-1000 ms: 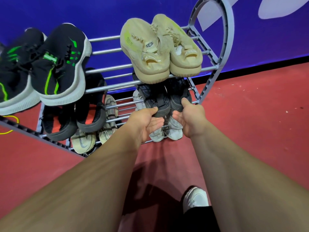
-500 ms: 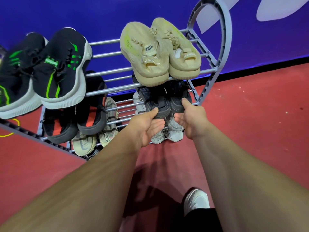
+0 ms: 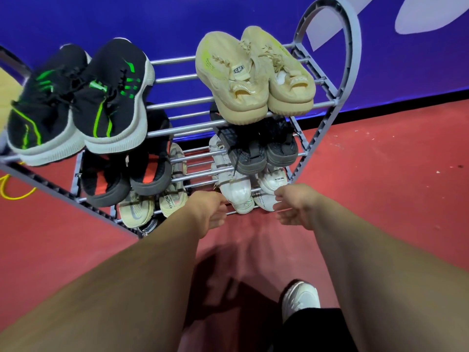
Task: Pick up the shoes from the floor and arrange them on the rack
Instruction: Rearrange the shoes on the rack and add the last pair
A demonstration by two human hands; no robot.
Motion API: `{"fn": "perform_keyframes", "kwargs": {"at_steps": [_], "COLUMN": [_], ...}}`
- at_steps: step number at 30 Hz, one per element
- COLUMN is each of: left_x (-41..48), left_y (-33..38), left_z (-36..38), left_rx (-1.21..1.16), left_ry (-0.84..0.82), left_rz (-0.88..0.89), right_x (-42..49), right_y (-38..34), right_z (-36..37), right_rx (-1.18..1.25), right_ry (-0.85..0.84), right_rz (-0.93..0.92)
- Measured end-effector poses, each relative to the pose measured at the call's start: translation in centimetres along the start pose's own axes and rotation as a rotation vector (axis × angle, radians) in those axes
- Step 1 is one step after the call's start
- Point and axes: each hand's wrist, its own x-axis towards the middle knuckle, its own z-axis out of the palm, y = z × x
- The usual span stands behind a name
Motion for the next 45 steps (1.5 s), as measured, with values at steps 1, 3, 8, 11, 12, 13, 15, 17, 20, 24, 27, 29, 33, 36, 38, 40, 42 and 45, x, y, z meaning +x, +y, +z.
{"fn": "perform_keyframes", "kwargs": {"at_steps": [1, 3, 8, 11, 12, 13, 15, 17, 20, 24, 27, 29, 33, 36, 38, 40, 42, 45], "left_x": [0.3, 1.0, 3.0, 3.7, 3.9, 4.0, 5.0, 5.7, 6.0, 7.0, 7.0, 6.6, 4.6, 2.7, 1.5, 0.6, -0.4, -1.9], "left_y": [-0.2, -0.3, -0.4, -0.4, -0.3, -0.3, -0.4, -0.5, -0.5, -0.6, -0.5, -0.5, -0.6, -0.4, -0.6, -0.8, -0.9, -0.9], "left_z": [-0.2, -0.5, -0.8, 0.3, 0.8, 1.3, 2.4, 3.3, 4.4, 5.2, 5.2, 4.8, 2.0, -0.8, -2.8, -4.5, -5.9, -7.5], "left_rx": [0.001, -0.014, -0.038, -0.052, -0.073, -0.101, -0.172, -0.271, -0.407, -0.497, -0.506, -0.423, -0.252, -0.134, -0.034, 0.021, 0.034, 0.081], "left_ry": [0.012, 0.016, -0.007, -0.057, -0.075, -0.081, -0.088, -0.103, -0.115, -0.066, -0.042, -0.038, -0.054, -0.081, -0.072, -0.053, -0.04, -0.024], "left_rz": [-0.01, -0.023, -0.054, -0.089, -0.094, -0.102, -0.129, -0.162, -0.194, -0.197, -0.21, -0.227, -0.244, -0.232, -0.213, -0.173, -0.138, -0.096], "right_x": [0.1, 0.5, 2.0, 2.7, 2.9, 3.1, 3.3, 3.6, 4.0, 4.1, 3.8, 3.4, 2.2, 0.9, -0.1, -1.2, -2.2, -3.6], "right_y": [-0.1, -0.2, -0.1, -0.1, -0.2, -0.3, -0.3, 0.0, 0.5, 1.1, 1.4, 1.3, 0.5, 0.2, 0.0, -0.2, -0.3, -0.5], "right_z": [0.4, 1.2, 3.0, 3.9, 4.2, 4.6, 5.0, 5.1, 4.5, 3.0, 2.3, 2.0, 2.0, 2.3, 2.6, 3.0, 3.5, 3.8], "right_rx": [-0.024, -0.037, 0.003, 0.042, 0.056, 0.065, 0.068, 0.054, 0.049, 0.053, 0.003, -0.048, -0.155, -0.233, -0.268, -0.292, -0.342, -0.424], "right_ry": [-0.01, -0.019, 0.004, 0.007, -0.001, -0.01, -0.022, -0.043, -0.055, -0.026, -0.01, -0.011, -0.041, -0.082, -0.11, -0.125, -0.122, -0.115], "right_rz": [-0.003, -0.006, 0.042, 0.072, 0.072, 0.069, 0.065, 0.062, 0.064, 0.06, 0.046, 0.025, -0.002, -0.025, -0.043, -0.051, -0.049, -0.043]}}
